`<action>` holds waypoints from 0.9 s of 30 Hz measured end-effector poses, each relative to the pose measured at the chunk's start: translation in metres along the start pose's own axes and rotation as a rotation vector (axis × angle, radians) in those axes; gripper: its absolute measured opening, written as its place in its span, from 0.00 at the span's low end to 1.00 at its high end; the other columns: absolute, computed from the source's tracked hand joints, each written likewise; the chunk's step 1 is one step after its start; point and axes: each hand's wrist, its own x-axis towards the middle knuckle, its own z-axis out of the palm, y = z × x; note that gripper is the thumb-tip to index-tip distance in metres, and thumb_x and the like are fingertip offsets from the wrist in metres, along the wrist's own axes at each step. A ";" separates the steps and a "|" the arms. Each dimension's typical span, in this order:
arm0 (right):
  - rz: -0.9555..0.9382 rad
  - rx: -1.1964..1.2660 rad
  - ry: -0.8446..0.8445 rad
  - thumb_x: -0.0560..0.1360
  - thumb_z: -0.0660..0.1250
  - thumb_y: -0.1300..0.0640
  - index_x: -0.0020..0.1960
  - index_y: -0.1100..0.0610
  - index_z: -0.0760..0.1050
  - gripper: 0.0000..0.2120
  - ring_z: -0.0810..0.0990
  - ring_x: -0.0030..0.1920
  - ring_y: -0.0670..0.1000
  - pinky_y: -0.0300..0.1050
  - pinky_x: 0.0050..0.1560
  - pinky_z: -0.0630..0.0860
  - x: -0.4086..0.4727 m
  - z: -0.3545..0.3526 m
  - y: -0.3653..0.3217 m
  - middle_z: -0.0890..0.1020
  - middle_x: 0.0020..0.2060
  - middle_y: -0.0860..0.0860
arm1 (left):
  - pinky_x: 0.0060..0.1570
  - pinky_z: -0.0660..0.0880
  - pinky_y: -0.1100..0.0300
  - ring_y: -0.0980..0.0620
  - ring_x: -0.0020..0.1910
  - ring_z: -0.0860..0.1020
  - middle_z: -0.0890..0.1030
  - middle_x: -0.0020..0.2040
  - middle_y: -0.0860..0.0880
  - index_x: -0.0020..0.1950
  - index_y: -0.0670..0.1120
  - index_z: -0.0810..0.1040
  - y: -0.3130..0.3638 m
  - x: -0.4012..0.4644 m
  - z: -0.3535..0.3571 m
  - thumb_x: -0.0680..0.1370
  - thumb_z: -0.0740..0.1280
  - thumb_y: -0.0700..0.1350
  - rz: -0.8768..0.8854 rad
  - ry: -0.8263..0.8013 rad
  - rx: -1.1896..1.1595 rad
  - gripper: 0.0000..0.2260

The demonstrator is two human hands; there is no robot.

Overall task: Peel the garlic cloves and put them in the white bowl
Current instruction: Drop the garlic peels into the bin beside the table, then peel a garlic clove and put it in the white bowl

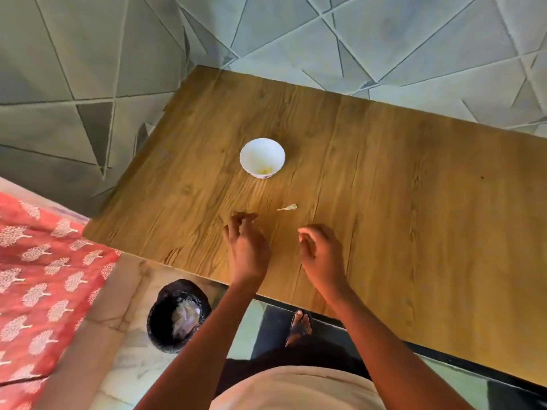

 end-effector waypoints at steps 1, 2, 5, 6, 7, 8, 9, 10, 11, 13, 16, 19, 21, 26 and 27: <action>-0.022 -0.034 -0.002 0.77 0.70 0.65 0.56 0.58 0.82 0.09 0.80 0.51 0.48 0.37 0.53 0.78 0.007 0.002 0.008 0.80 0.51 0.53 | 0.63 0.67 0.49 0.40 0.61 0.70 0.74 0.63 0.41 0.63 0.41 0.78 -0.003 0.009 0.006 0.72 0.66 0.32 0.001 0.020 0.065 0.19; -0.049 -0.075 -0.012 0.76 0.70 0.66 0.56 0.59 0.82 0.10 0.79 0.52 0.51 0.39 0.55 0.77 0.011 0.005 0.013 0.80 0.52 0.53 | 0.62 0.68 0.45 0.39 0.60 0.70 0.74 0.62 0.40 0.61 0.40 0.78 -0.007 0.015 0.008 0.73 0.66 0.32 -0.009 0.032 0.099 0.17; -0.124 -0.167 -0.046 0.72 0.70 0.67 0.55 0.60 0.82 0.12 0.77 0.55 0.55 0.50 0.57 0.77 0.019 0.010 0.026 0.79 0.54 0.54 | 0.54 0.73 0.41 0.38 0.54 0.71 0.75 0.54 0.38 0.54 0.38 0.80 -0.015 0.026 0.011 0.77 0.67 0.33 -0.004 0.050 0.102 0.08; -0.130 -0.175 -0.052 0.72 0.70 0.67 0.54 0.60 0.82 0.12 0.77 0.54 0.55 0.52 0.57 0.77 0.020 0.011 0.027 0.78 0.54 0.53 | 0.52 0.73 0.41 0.38 0.52 0.71 0.75 0.52 0.38 0.52 0.37 0.79 -0.016 0.029 0.010 0.77 0.67 0.32 0.015 0.042 0.108 0.06; -0.129 -0.176 -0.055 0.72 0.71 0.67 0.54 0.60 0.82 0.12 0.76 0.54 0.54 0.52 0.56 0.76 0.020 0.011 0.027 0.78 0.54 0.53 | 0.51 0.72 0.41 0.38 0.51 0.71 0.75 0.51 0.38 0.51 0.37 0.79 -0.016 0.031 0.009 0.77 0.66 0.31 0.038 0.027 0.123 0.05; -0.125 -0.176 -0.057 0.71 0.71 0.67 0.54 0.59 0.82 0.12 0.76 0.54 0.54 0.52 0.56 0.76 0.021 0.011 0.026 0.78 0.54 0.52 | 0.51 0.72 0.40 0.38 0.50 0.71 0.74 0.50 0.37 0.50 0.37 0.78 -0.017 0.034 0.009 0.77 0.66 0.30 0.060 0.004 0.150 0.05; -0.118 -0.176 -0.061 0.71 0.71 0.67 0.54 0.59 0.82 0.12 0.76 0.54 0.54 0.52 0.55 0.76 0.021 0.010 0.026 0.78 0.54 0.52 | 0.51 0.72 0.39 0.37 0.49 0.71 0.74 0.50 0.37 0.49 0.37 0.77 -0.018 0.037 0.008 0.76 0.66 0.30 0.083 -0.021 0.181 0.04; -0.111 -0.176 -0.068 0.70 0.72 0.67 0.54 0.59 0.82 0.13 0.75 0.54 0.53 0.52 0.55 0.77 0.021 0.009 0.025 0.77 0.54 0.52 | 0.51 0.72 0.38 0.36 0.48 0.72 0.74 0.49 0.37 0.49 0.37 0.77 -0.017 0.040 0.007 0.76 0.67 0.30 0.095 -0.041 0.200 0.04; -0.105 -0.174 -0.075 0.70 0.72 0.67 0.54 0.59 0.81 0.13 0.75 0.54 0.53 0.52 0.55 0.77 0.021 0.008 0.024 0.77 0.54 0.52 | 0.50 0.73 0.39 0.35 0.47 0.74 0.74 0.49 0.37 0.49 0.37 0.77 -0.014 0.045 0.006 0.77 0.66 0.31 0.090 -0.056 0.193 0.04; -0.101 -0.166 -0.085 0.70 0.71 0.67 0.54 0.60 0.81 0.13 0.75 0.55 0.53 0.51 0.56 0.76 0.021 0.007 0.025 0.77 0.53 0.52 | 0.42 0.73 0.47 0.36 0.43 0.75 0.74 0.50 0.38 0.49 0.37 0.76 0.000 0.061 -0.001 0.76 0.64 0.28 0.070 -0.046 0.107 0.07; -0.083 -0.178 -0.083 0.72 0.71 0.67 0.54 0.59 0.82 0.11 0.75 0.55 0.52 0.49 0.56 0.75 0.022 0.008 0.024 0.78 0.53 0.52 | 0.37 0.66 0.54 0.43 0.40 0.73 0.74 0.51 0.39 0.50 0.37 0.77 0.031 0.108 -0.013 0.73 0.61 0.25 0.159 0.021 0.039 0.12; -0.083 -0.236 -0.067 0.73 0.70 0.65 0.53 0.58 0.81 0.10 0.75 0.53 0.52 0.48 0.54 0.74 0.023 0.010 0.021 0.78 0.52 0.51 | 0.40 0.69 0.52 0.41 0.51 0.74 0.74 0.55 0.40 0.53 0.40 0.77 0.052 0.159 -0.014 0.73 0.61 0.27 0.258 -0.098 0.164 0.13; -0.079 -0.287 -0.087 0.73 0.69 0.64 0.53 0.57 0.80 0.09 0.74 0.53 0.53 0.49 0.53 0.74 0.024 0.011 0.020 0.77 0.52 0.52 | 0.44 0.74 0.49 0.39 0.55 0.74 0.74 0.58 0.41 0.56 0.41 0.77 0.051 0.185 -0.008 0.74 0.61 0.29 0.274 -0.239 0.258 0.14; -0.038 -0.342 -0.118 0.75 0.67 0.61 0.56 0.56 0.79 0.10 0.73 0.54 0.55 0.54 0.55 0.75 0.023 0.015 0.017 0.77 0.56 0.53 | 0.49 0.78 0.41 0.39 0.59 0.76 0.76 0.61 0.41 0.61 0.40 0.78 0.042 0.202 0.000 0.73 0.62 0.29 0.365 -0.403 0.355 0.18; -0.034 -0.344 -0.123 0.76 0.66 0.60 0.57 0.56 0.79 0.10 0.73 0.55 0.54 0.53 0.55 0.75 0.023 0.015 0.017 0.76 0.56 0.53 | 0.48 0.78 0.41 0.39 0.58 0.76 0.77 0.60 0.41 0.60 0.40 0.79 0.042 0.196 0.000 0.73 0.63 0.28 0.373 -0.360 0.335 0.18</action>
